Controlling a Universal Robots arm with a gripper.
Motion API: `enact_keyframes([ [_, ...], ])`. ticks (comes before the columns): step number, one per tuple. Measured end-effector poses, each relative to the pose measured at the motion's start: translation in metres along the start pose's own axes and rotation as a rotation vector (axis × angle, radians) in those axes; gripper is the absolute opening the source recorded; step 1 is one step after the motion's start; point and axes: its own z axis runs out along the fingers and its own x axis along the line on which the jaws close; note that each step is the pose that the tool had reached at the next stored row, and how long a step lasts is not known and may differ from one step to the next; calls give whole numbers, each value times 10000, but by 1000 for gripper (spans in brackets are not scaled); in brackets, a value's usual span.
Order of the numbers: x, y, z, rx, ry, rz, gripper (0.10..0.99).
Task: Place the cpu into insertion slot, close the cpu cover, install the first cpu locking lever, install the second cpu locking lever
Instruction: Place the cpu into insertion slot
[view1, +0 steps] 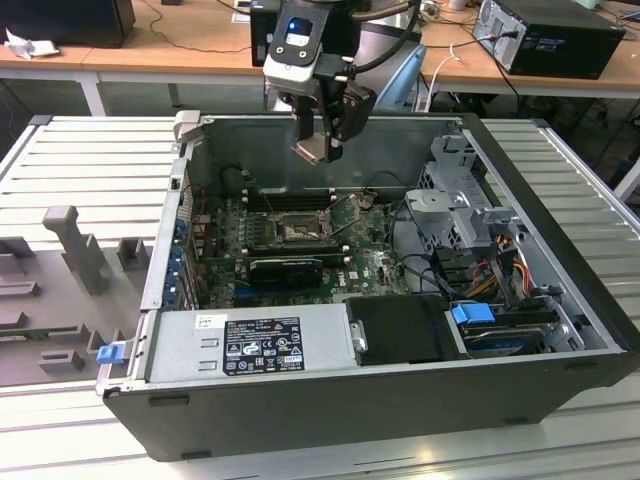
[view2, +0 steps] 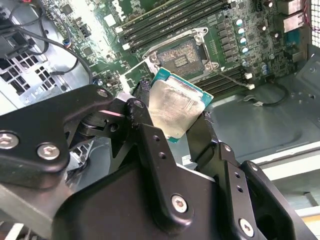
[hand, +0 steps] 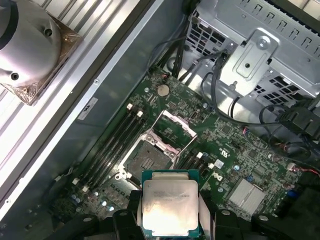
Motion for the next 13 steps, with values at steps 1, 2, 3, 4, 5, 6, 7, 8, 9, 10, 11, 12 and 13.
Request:
enact_keyframes([
  [1, 0, 0, 2, -2, -11, 120, 537],
  [2, 0, 0, 5, -5, -30, 348, 537],
  [3, 0, -1, 7, -9, -46, 552, 537],
  [4, 0, -1, 9, -12, -57, 699, 537],
  [5, 0, -1, 12, -17, -77, 949, 537],
  [6, 0, -1, 14, -21, -94, 1171, 537],
  [7, -1, -1, 17, -23, -109, 1322, 537],
  [8, -1, -2, 20, -25, -125, 1518, 537],
  [9, -1, -2, 22, -30, -144, 1755, 537],
  [10, -1, -1, 26, -35, -164, 1981, 537],
  [11, -1, -2, 30, -36, -182, 2181, 537],
  [12, -1, -2, 34, -39, -196, 2359, 537],
  [13, -1, -3, 37, -44, -215, 2598, 537],
])
